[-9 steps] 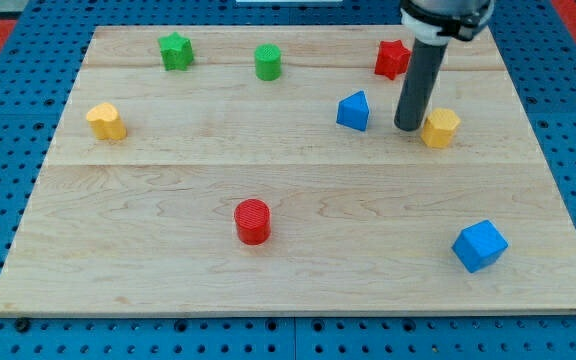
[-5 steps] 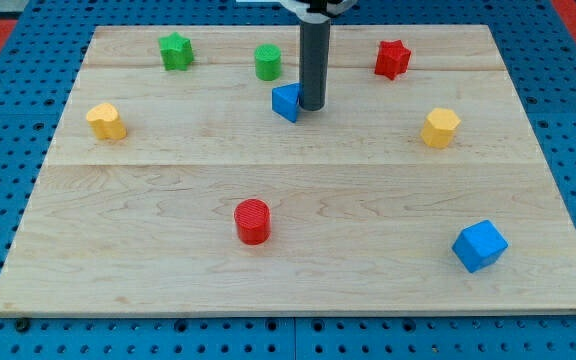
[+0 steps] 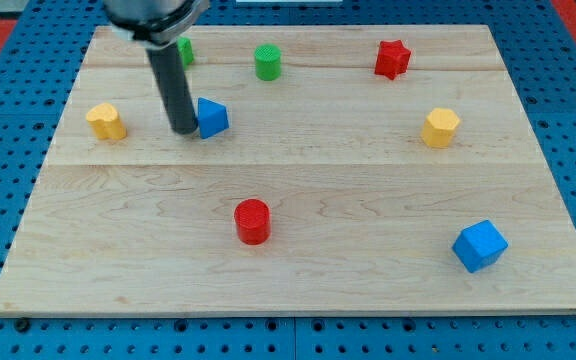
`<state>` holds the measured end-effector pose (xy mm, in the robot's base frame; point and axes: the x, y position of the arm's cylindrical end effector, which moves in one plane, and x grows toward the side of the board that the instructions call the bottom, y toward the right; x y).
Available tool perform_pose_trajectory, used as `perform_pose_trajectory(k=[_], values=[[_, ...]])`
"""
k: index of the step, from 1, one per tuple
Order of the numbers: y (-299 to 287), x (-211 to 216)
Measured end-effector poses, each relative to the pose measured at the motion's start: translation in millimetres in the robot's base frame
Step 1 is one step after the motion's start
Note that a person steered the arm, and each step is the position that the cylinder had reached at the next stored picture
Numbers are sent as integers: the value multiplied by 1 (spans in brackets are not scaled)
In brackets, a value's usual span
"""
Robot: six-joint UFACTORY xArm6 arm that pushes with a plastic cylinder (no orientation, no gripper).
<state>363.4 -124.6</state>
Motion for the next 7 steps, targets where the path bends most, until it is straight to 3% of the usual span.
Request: perform_pose_trajectory(k=[1,2,3,4,5,7], values=[[8,-39],[38,-3],[-25,55],[-23,89],[-22,38],[25,47]])
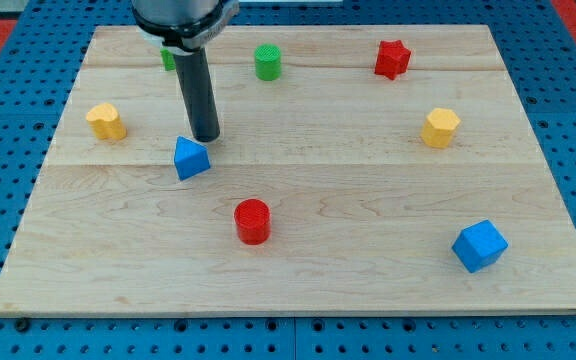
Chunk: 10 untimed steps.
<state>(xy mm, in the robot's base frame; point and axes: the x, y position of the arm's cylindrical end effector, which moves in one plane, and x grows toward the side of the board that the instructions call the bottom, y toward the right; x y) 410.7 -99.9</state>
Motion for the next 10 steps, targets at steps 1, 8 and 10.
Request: perform_pose_trajectory(k=[1,8,10], values=[[-16,40],[-27,-130],[-75,-181]])
